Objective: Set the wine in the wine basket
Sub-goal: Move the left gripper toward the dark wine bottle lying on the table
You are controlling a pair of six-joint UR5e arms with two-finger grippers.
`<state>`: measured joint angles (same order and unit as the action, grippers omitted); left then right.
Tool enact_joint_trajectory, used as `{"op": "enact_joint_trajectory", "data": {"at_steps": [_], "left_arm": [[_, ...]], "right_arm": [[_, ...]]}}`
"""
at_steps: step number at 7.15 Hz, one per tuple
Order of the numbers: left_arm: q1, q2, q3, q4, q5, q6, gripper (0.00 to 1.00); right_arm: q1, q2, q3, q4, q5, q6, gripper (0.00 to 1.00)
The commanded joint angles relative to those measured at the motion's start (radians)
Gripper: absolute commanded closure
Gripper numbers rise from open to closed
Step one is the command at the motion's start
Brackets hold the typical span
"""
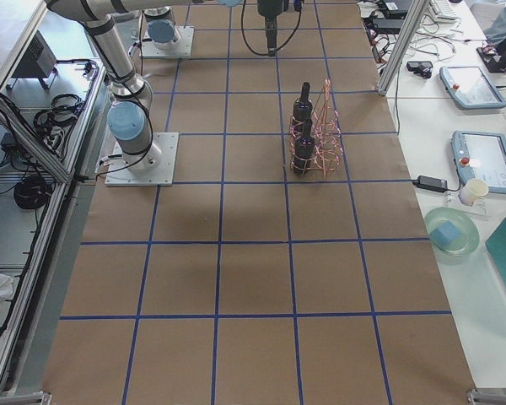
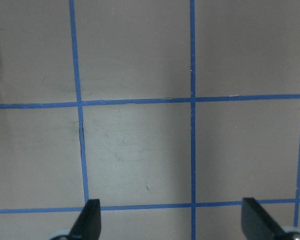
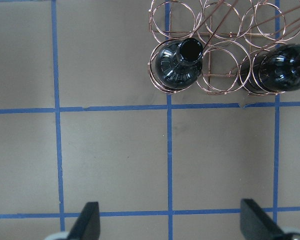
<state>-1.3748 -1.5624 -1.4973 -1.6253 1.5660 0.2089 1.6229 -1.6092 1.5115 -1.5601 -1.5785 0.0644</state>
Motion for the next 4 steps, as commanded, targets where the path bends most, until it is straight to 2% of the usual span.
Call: {"op": "enact_joint_trajectory", "data": {"at_steps": [1,4], "left_arm": [[0.148,-0.027,0.011,0.045,0.02,0.11,0.0],[0.305,-0.122,0.103,0.08,0.04,0.295,0.0]], "right_arm": [[0.0,0.0,0.0,0.0,0.0,0.0,0.0],[0.0,0.0,0.0,0.0,0.0,0.002,0.0]]}}
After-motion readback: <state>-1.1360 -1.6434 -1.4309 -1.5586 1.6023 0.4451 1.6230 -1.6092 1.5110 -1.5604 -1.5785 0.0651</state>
